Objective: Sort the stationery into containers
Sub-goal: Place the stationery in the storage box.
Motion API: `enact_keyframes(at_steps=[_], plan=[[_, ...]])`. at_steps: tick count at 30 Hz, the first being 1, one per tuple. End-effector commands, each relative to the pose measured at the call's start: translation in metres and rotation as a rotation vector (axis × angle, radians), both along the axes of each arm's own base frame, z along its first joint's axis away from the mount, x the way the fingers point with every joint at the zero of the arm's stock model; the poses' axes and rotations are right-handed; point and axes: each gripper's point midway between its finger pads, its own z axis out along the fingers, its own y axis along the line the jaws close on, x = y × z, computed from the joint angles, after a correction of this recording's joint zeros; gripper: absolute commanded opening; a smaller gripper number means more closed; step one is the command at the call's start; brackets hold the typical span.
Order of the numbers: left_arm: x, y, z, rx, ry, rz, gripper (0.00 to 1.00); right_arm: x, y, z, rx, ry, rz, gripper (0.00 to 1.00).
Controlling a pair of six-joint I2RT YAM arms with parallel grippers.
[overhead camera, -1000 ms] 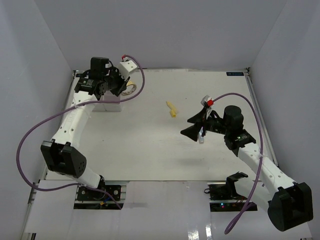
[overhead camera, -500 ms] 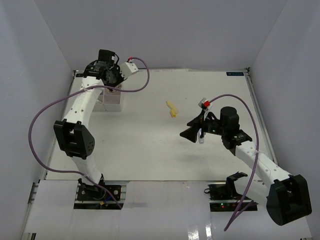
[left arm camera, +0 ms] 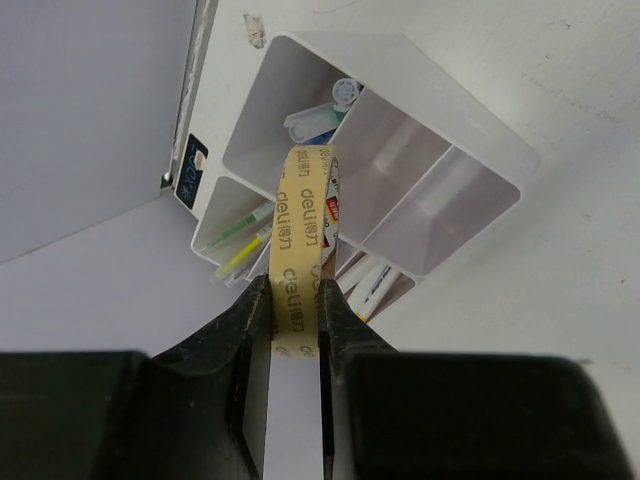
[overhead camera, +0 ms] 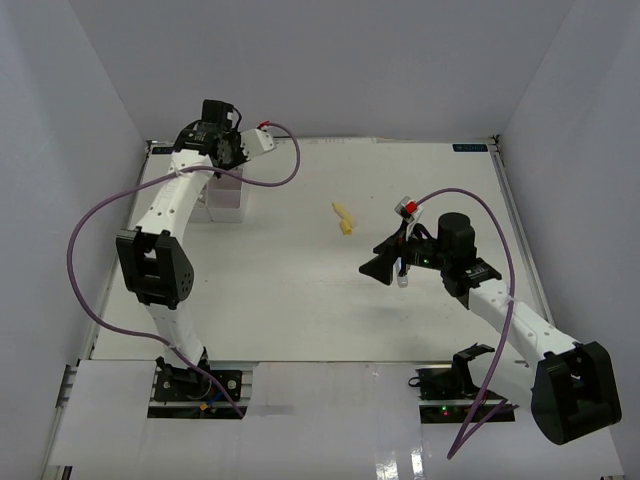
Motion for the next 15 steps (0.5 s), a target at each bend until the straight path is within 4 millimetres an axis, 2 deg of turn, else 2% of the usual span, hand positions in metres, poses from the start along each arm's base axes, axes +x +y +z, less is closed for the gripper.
enact_keyframes(at_steps=[1,10,15], plan=[[0.004,0.000,-0.011,0.024,0.020,-0.043,0.06,0.005,0.000,0.001,0.007,-0.027,-0.005,0.91],[-0.005,-0.008,-0.025,-0.001,0.084,-0.085,0.06,0.005,-0.001,-0.004,0.001,-0.010,-0.005,0.91],[0.008,0.000,-0.039,0.065,0.065,-0.075,0.16,0.005,-0.001,-0.005,0.002,-0.008,0.000,0.91]])
